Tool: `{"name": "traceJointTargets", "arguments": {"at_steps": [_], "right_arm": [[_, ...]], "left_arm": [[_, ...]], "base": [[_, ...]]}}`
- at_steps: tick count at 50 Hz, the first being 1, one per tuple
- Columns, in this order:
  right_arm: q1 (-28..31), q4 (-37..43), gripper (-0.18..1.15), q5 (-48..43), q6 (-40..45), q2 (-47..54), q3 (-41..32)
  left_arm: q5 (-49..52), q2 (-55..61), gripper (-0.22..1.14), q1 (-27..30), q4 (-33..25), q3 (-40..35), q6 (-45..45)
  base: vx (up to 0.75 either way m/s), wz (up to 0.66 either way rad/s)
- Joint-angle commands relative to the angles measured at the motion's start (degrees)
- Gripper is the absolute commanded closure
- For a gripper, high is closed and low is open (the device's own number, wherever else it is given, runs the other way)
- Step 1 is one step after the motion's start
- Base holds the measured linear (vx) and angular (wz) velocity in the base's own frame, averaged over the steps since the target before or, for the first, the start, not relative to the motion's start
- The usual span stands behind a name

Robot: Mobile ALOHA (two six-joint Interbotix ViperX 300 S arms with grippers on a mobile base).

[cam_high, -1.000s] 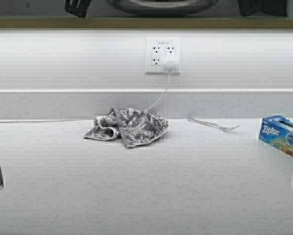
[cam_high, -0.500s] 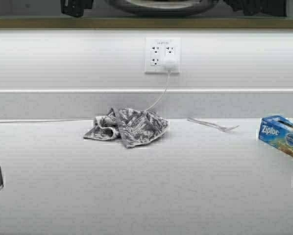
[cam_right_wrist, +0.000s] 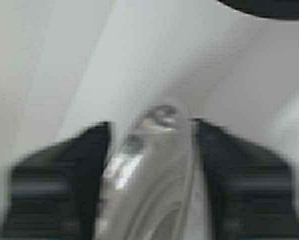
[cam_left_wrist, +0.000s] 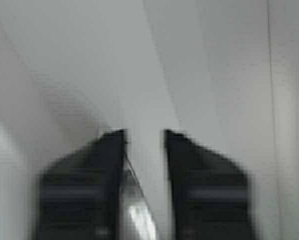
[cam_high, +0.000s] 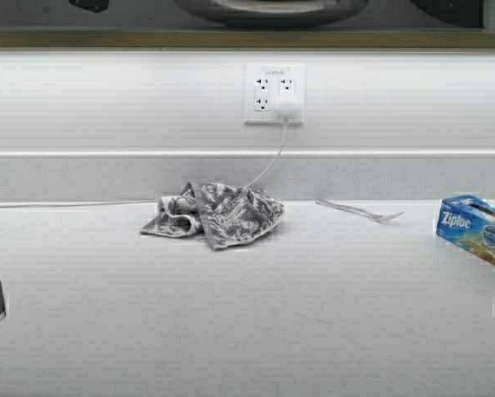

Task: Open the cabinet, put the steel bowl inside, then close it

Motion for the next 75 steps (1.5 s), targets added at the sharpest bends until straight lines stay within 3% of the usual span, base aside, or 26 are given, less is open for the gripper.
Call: {"name": "traceJointTargets", "arguments": {"at_steps": [1, 4, 8, 12, 22, 34, 42, 63, 75], "right_arm": [[0.09, -1.41, 0.86, 0.00, -2.55, -5.89, 2.37], [0.62, -2.11, 1.08, 0.70, -5.80, -7.91, 4.39], [2.20, -2.11, 0.97, 4.13, -11.69, -10.46, 5.98], [5.01, -1.93, 0.82, 9.40, -20.57, -12.74, 7.12], [12.92, 0.70, 0.90, 21.09, -39.02, -18.54, 10.90], [14.06, 3.08, 0.89, 26.10, -43.33, -24.08, 15.91], [14.06, 1.14, 0.89, 29.36, -44.56, -24.26, 14.85], [14.06, 0.62, 0.89, 33.31, -46.85, -23.47, 13.80], [14.06, 0.53, 0.89, 33.57, -46.93, -23.29, 13.54]], "left_arm": [[1.67, -4.83, 1.09, -0.35, 0.62, 3.08, 4.13], [2.37, -6.33, 0.97, -1.23, 0.53, 4.57, 8.88], [3.16, -7.91, 0.80, -2.72, 0.44, 5.89, 16.96], [5.36, -9.93, 0.84, -4.83, -0.09, 6.94, 25.31], [17.67, -15.21, 0.86, -8.09, -4.66, 9.76, 45.88], [23.29, -22.94, 0.86, -8.09, -14.59, 15.82, 59.59], [25.84, -24.70, 0.86, -8.09, -15.73, 16.96, 64.69], [31.90, -23.29, 0.86, -2.72, -15.12, 14.85, 66.36], [33.31, -23.03, 0.87, -2.72, -12.48, 13.54, 66.45]], "base": [[0.00, 0.00], [0.00, 0.00], [0.00, 0.00], [0.00, 0.00], [-0.03, -0.02], [-0.08, -0.05], [-0.17, -0.06], [-0.20, -0.06], [-0.24, 0.01]]}}
